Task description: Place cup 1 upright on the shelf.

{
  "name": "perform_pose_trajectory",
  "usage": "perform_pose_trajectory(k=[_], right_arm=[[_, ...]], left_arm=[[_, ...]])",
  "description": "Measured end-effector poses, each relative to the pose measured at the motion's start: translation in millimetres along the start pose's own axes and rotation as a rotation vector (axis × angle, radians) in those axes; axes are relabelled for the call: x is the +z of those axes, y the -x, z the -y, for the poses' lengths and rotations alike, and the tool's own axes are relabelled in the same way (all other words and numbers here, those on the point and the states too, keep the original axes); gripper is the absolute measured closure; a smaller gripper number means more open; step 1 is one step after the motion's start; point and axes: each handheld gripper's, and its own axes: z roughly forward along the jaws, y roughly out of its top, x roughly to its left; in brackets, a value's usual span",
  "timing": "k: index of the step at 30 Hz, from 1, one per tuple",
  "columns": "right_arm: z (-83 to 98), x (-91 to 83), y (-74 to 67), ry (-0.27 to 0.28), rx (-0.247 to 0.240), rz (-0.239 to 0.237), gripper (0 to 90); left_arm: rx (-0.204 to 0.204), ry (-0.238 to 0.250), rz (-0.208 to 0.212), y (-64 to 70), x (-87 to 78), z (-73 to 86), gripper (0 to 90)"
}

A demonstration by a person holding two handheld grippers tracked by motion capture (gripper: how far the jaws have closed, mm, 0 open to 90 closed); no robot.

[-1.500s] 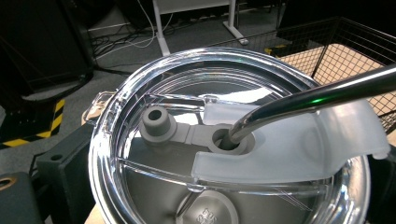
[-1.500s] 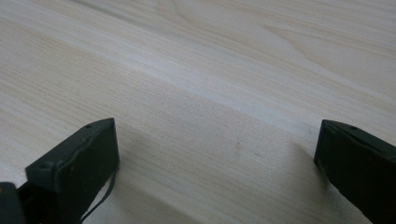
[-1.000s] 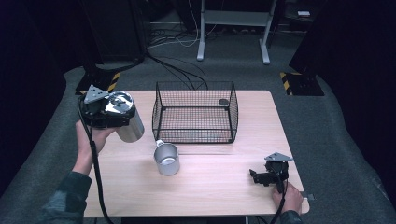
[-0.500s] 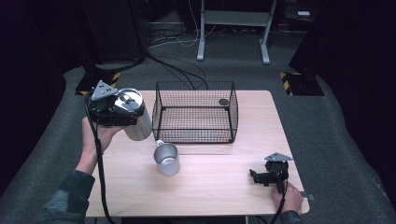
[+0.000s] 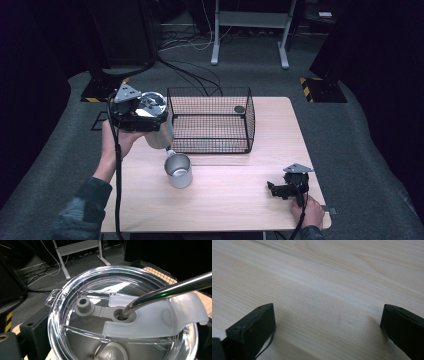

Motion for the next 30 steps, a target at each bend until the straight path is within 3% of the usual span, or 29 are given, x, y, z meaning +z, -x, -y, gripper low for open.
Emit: perform_pose_trajectory(k=[30], right_arm=[[0.0, 0.0, 0.0, 0.0, -0.001, 0.0, 0.0]], left_arm=[[0.054, -0.013, 0.064, 37.9, 55.1, -29.2, 4.0]])
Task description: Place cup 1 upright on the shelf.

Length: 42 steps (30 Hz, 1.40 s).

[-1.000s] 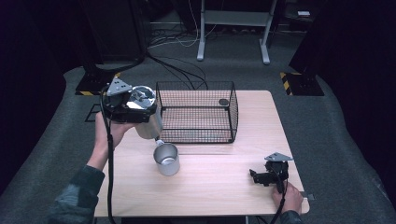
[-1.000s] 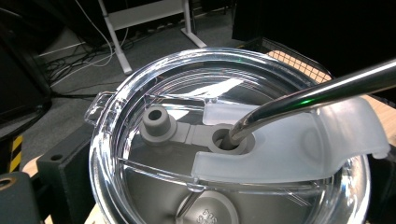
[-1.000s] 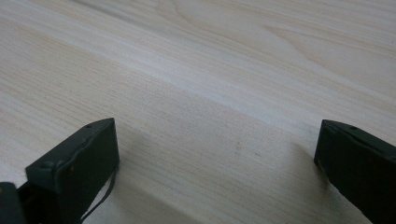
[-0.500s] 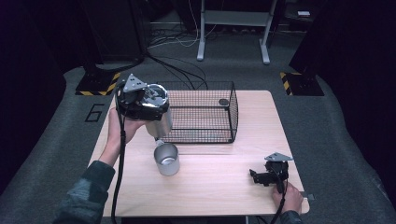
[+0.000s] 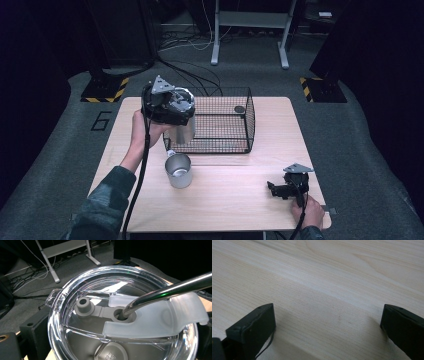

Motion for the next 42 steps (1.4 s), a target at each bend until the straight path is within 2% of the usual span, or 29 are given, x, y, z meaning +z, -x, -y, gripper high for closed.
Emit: perform_pose_trajectory(k=[19, 37, 42], right_arm=[[-0.1, 0.1, -0.1, 0.001, 0.002, 0.0, 0.0], [-0.1, 0.1, -0.2, 0.001, 0.003, 0.0, 0.0], [-0.4, 0.2, -1.1, 0.005, 0.018, 0.0, 0.0]], left_arm=[[0.019, 0.002, 0.007, 8.0, 38.5, -13.8, 4.0], [0.006, 0.001, 0.015, 15.0, 74.1, -23.9, 4.0], [0.0, 0.007, 0.01, 16.7, 83.9, -25.7, 4.0]])
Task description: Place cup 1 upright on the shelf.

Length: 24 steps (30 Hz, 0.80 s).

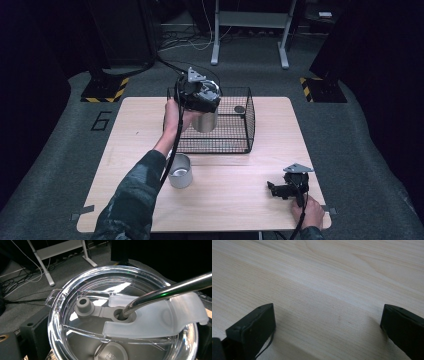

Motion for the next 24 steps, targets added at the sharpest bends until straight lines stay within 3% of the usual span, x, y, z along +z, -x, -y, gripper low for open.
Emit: perform_pose_trajectory(k=[21, 24], right_arm=[[0.0, 0.1, 0.5, -0.001, -0.006, 0.001, 0.0], [-0.1, 0.0, 0.4, 0.0, -0.003, -0.002, 0.0]], left_arm=[[-0.021, -0.012, 0.004, 12.6, 51.2, -2.0, 4.0], [-0.008, -0.021, 0.003, 14.4, 59.2, -0.8, 4.0]])
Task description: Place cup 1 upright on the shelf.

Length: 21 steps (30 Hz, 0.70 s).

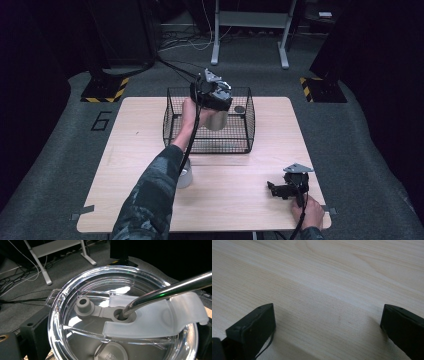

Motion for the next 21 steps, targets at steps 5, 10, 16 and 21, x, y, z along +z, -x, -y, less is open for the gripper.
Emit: perform_pose_trajectory(k=[5, 10, 16, 21], right_arm=[[0.1, -0.1, 0.2, -0.001, -0.003, -0.002, 0.0], [-0.1, 0.3, -0.2, 0.001, 0.002, 0.006, 0.0], [-0.1, 0.3, -0.2, 0.002, 0.003, 0.007, 0.0], [-0.1, 0.4, -0.2, 0.002, 0.003, 0.007, 0.0]], left_arm=[[-0.017, -0.006, 0.008, 3.9, 7.7, 1.4, 4.0], [-0.025, -0.018, 0.014, 5.7, 15.2, 4.5, 4.0], [-0.061, -0.022, 0.02, 4.7, 23.7, 9.4, 4.0], [-0.09, -0.025, 0.015, 4.2, 29.9, 13.3, 4.0]])
